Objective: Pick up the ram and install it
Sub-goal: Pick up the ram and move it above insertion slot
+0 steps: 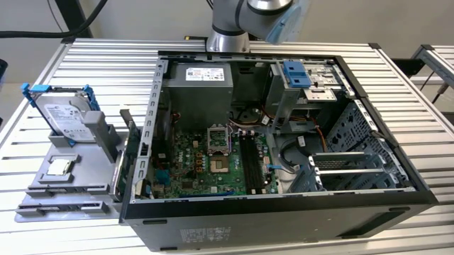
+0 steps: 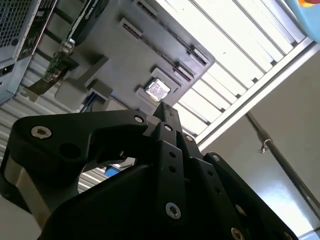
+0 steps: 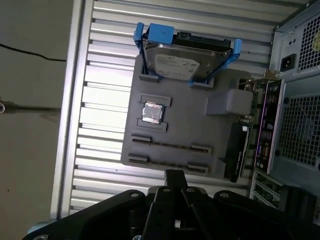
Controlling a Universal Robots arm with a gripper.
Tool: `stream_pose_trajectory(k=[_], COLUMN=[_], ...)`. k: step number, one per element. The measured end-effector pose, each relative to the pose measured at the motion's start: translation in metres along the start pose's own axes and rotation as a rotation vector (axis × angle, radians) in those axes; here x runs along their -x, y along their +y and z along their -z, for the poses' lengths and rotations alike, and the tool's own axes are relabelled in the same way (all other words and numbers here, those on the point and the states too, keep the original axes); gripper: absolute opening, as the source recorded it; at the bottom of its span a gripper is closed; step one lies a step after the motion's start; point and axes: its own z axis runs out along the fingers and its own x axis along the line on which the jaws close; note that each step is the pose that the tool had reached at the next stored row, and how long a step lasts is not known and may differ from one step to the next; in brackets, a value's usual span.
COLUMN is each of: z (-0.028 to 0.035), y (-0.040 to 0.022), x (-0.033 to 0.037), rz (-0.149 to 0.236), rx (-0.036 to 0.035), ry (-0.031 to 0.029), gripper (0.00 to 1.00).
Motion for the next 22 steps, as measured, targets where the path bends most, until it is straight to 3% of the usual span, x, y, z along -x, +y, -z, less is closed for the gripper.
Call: stream_pose_trajectory(k=[9, 22], z=[0.0, 0.0], y=[0.0, 0.0], x=[0.0, 0.0], rz=[0.126, 0.262], rx=[0.0027, 0.0056], ry=[0.0073, 0.0152], gripper=[0.0, 0.0])
